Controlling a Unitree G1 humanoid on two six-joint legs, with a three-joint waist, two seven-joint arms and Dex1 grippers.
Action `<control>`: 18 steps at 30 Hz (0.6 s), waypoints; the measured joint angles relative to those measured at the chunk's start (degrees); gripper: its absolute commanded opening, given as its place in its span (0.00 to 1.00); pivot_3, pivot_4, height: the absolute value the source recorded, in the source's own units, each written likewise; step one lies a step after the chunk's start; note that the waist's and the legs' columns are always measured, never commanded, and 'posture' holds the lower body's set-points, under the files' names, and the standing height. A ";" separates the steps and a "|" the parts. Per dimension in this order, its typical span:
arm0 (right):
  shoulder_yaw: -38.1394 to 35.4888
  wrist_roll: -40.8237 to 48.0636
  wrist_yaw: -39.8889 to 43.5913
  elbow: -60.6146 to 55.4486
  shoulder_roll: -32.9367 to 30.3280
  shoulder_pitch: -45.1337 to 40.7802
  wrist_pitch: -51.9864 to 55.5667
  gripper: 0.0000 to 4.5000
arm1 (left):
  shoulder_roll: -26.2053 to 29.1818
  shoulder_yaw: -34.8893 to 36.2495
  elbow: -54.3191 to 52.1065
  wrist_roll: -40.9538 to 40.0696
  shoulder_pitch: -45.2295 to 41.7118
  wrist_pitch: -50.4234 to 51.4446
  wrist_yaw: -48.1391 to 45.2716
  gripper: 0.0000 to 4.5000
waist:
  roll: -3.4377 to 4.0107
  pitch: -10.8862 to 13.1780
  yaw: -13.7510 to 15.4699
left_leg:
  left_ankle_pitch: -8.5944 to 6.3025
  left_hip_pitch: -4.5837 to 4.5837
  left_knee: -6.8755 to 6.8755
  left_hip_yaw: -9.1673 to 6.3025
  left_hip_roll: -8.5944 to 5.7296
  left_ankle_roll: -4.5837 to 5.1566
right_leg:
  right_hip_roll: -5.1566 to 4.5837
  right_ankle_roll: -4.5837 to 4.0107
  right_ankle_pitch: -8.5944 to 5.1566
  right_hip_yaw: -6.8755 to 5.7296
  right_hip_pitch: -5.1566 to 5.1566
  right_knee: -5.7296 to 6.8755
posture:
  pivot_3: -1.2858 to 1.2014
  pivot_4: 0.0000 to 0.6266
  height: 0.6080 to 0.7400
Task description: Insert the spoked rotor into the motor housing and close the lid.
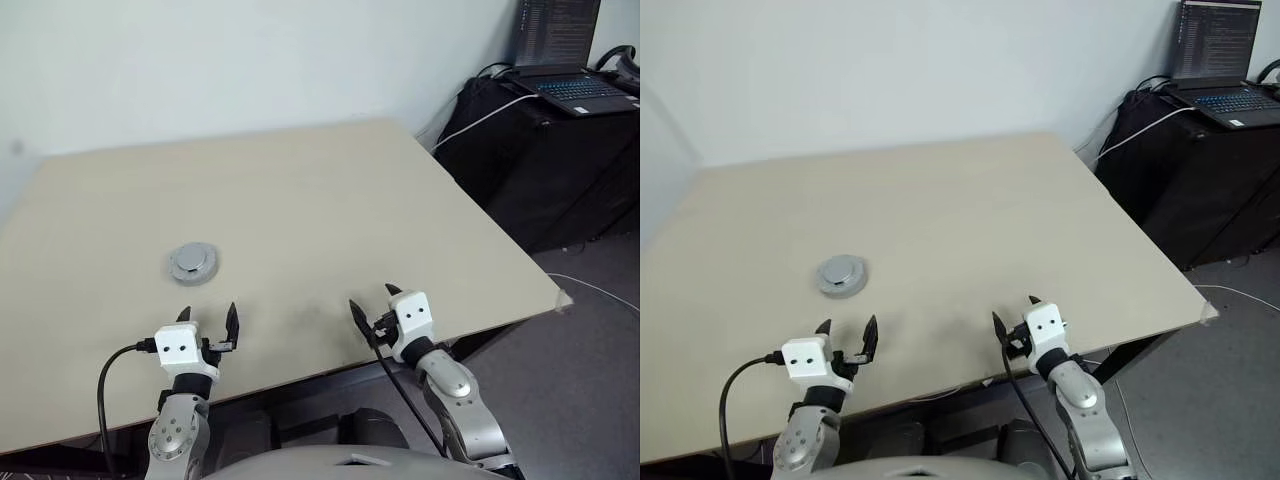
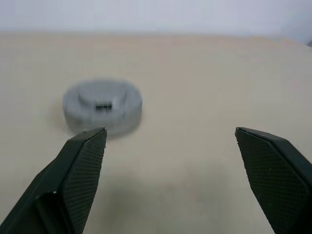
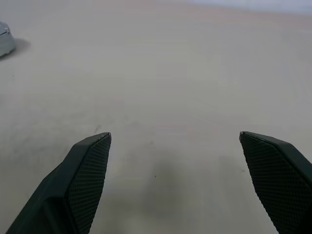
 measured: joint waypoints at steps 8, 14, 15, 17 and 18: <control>-3.01 -0.92 -4.50 -0.11 2.36 2.78 -3.21 1.00 | -0.08 -1.55 0.94 4.50 -0.26 -3.88 0.70 1.00 | 0.07 0.04 -0.03 | -0.01 -0.01 0.03 0.01 0.01 0.01 | -0.20 0.04 0.02 0.00 0.00 0.00 | 0.52 0.00 1.00; -2.94 -2.41 -5.11 -0.11 2.46 3.21 -4.96 1.00 | -1.20 -2.30 1.26 4.51 -1.27 -3.84 0.75 1.00 | 0.09 0.06 -0.04 | -0.01 0.00 0.04 0.01 0.03 0.02 | -0.18 0.04 0.02 -0.02 0.01 0.02 | 0.52 0.00 1.00; -2.94 -2.48 -5.17 -0.11 2.56 3.21 -4.99 1.00 | -1.39 -2.34 1.26 4.49 -1.43 -3.79 0.73 1.00 | 0.09 0.06 -0.04 | -0.01 0.00 0.04 0.01 0.03 0.02 | -0.18 0.04 0.02 -0.02 0.01 0.02 | 0.52 0.00 1.00; -2.89 -2.59 -5.27 -0.11 2.85 3.21 -5.00 1.00 | -1.74 -2.64 1.26 4.41 -1.62 -3.66 0.68 1.00 | 0.09 0.06 -0.04 | -0.01 0.00 0.04 0.01 0.02 0.02 | -0.16 0.04 0.02 -0.03 0.01 0.02 | 0.52 0.00 1.00; -2.83 -2.62 -5.32 -0.11 3.06 3.21 -5.00 1.00 | -1.86 -2.77 1.26 4.39 -1.71 -3.61 0.62 1.00 | 0.09 0.06 -0.04 | -0.01 0.00 0.04 0.01 0.02 0.02 | -0.15 0.04 0.02 -0.03 0.01 0.02 | 0.52 0.00 1.00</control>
